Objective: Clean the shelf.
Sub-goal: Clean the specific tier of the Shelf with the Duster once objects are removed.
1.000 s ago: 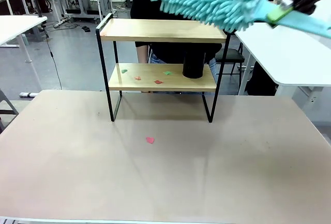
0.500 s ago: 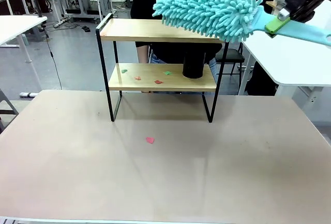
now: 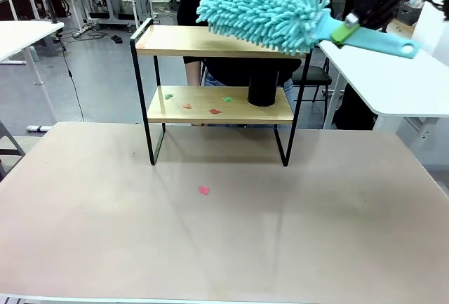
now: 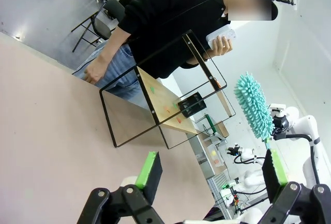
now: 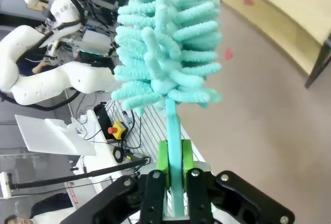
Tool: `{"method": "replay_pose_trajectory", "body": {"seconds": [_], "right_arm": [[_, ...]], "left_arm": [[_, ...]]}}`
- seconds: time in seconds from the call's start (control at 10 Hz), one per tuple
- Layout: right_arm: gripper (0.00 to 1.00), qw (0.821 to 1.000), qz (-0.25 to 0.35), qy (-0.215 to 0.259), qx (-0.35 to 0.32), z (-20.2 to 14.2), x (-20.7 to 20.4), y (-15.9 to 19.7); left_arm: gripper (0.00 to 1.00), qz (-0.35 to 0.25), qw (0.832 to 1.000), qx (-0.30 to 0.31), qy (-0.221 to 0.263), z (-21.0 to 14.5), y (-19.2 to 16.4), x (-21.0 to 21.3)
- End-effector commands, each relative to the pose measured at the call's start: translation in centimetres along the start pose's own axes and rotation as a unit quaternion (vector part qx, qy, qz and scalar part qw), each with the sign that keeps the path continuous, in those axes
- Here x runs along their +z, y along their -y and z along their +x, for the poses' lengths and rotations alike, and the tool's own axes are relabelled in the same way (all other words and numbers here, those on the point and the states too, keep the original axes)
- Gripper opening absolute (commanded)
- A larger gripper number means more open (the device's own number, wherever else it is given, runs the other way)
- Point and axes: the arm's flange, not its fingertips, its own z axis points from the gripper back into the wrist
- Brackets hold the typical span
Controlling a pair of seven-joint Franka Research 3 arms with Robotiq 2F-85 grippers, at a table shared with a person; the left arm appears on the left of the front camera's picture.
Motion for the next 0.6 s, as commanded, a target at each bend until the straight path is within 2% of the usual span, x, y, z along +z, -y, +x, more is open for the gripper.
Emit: {"method": "replay_pose_trajectory", "body": {"seconds": [0.0, 0.3, 0.5], "right_arm": [[0.12, 0.999, -0.023, -0.015, 0.020, 3.6, -1.4, -0.5], [0.12, 0.997, -0.038, -0.049, 0.035, 8.7, -4.2, -0.3], [0.12, 0.996, -0.040, -0.065, 0.040, 10.7, -5.5, -0.2]], "left_arm": [[1.00, -0.005, 1.000, -0.010, -0.002, -0.7, 0.3, -0.1], [1.00, -0.005, 1.000, -0.010, -0.002, -0.7, 0.3, -0.1], [1.00, -0.005, 1.000, -0.010, -0.002, -0.7, 0.3, -0.1]]}}
